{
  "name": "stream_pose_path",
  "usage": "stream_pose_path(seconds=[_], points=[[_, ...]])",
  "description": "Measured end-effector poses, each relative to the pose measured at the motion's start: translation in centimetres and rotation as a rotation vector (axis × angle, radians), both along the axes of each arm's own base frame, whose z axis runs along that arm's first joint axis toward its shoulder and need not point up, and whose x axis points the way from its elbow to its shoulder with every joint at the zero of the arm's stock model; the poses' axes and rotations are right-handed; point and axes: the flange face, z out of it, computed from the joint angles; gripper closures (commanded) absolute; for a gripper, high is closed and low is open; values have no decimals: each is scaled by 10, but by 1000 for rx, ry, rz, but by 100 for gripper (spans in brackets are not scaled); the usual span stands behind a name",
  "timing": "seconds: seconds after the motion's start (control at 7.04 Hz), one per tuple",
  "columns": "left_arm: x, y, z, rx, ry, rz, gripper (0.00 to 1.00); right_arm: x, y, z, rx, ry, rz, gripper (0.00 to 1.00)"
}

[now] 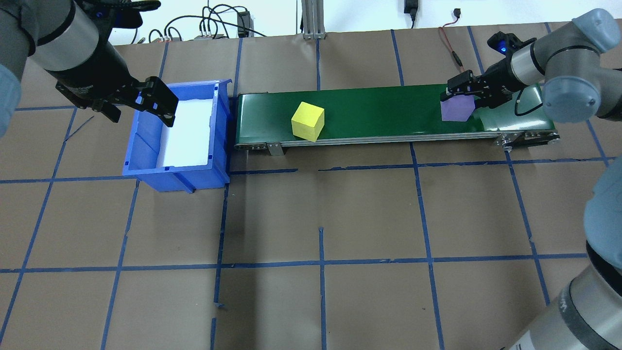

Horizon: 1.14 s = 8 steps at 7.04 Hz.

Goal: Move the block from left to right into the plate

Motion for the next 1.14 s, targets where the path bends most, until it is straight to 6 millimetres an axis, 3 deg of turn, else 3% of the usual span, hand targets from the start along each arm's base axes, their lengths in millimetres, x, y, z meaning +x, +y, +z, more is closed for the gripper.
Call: stream_pose_path(seconds=[0.43, 0.57, 0.85, 1.14], points=[[1, 1, -5, 11, 6, 3, 0, -49, 20, 32, 3, 58, -39, 77], [1, 1, -6, 13, 7, 3, 0, -82, 38, 47, 11, 59, -62, 76], [2, 1, -6, 14, 5, 5, 0, -165, 97, 68, 64, 80, -51, 73], [3, 1, -6, 15, 5, 7, 0, -250, 159, 62, 126, 171, 71, 72]])
